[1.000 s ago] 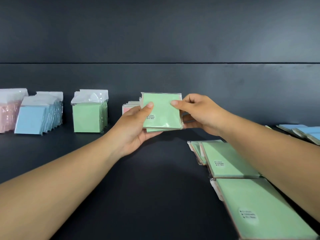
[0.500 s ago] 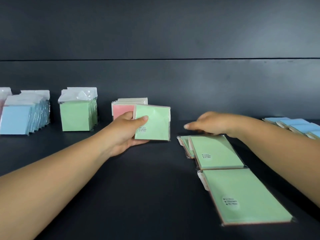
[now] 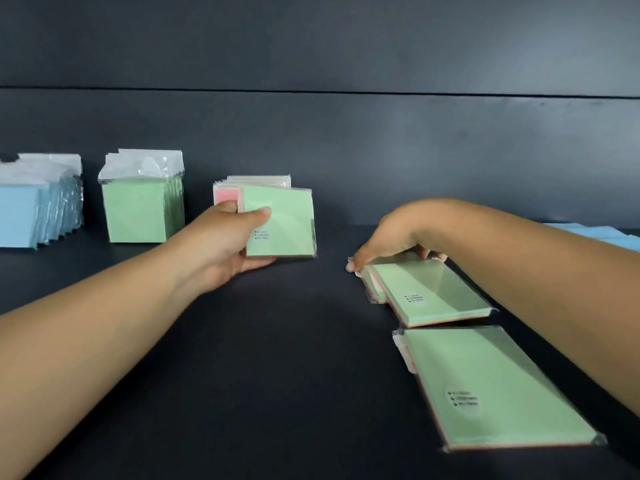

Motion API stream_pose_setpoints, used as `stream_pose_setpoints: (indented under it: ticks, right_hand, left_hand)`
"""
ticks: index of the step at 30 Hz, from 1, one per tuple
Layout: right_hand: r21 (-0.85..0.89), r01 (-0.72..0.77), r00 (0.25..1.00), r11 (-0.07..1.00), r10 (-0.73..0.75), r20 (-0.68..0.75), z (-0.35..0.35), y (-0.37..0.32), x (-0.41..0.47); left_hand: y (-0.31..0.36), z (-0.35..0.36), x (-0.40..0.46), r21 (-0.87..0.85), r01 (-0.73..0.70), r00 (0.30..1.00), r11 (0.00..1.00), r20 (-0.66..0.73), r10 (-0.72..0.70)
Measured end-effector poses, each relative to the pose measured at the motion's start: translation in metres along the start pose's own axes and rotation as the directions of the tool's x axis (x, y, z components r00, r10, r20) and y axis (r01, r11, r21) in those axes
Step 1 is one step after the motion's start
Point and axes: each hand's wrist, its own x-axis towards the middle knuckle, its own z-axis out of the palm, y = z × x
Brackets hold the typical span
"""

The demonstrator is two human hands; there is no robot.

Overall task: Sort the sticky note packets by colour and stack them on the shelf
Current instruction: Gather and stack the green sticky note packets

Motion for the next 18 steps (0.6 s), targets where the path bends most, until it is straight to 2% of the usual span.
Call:
stream_pose_setpoints:
  ticks: [3, 8, 11, 14, 18]
  right_hand:
    - [0.154, 0.041, 0.998, 0.987, -0.035, -0.044, -0.001, 0.002, 0.008]
    - [0.320, 0.131, 0.975, 0.938, -0.063, -0.215, -0.013, 0.006, 0.017]
    - [0.502, 0.228, 0.963, 0.834, -0.118, -0.242, -0.018, 0.008, 0.021]
    - [0.593, 0.333, 0.934, 0.733, -0.167, -0.317, -0.020, 0.003, 0.019]
    - [0.663, 0.331, 0.938, 0.672, -0.159, -0.307, -0.020, -0.006, 0.018]
  left_hand:
    - [0.000, 0.000, 0.002, -0.023, 0.003, 1.000, 1.000, -0.016, -0.003]
    - [-0.003, 0.001, 0.003, -0.053, 0.007, 1.000, 0.999, 0.000, -0.007]
    - [-0.004, 0.002, 0.001, -0.062, 0.014, 1.000, 0.998, 0.024, -0.012]
    - [-0.006, 0.006, 0.000, -0.083, 0.009, 0.998, 0.997, 0.063, -0.004]
    - [-0.005, 0.011, -0.004, -0.128, -0.037, 0.988, 0.991, 0.143, 0.056]
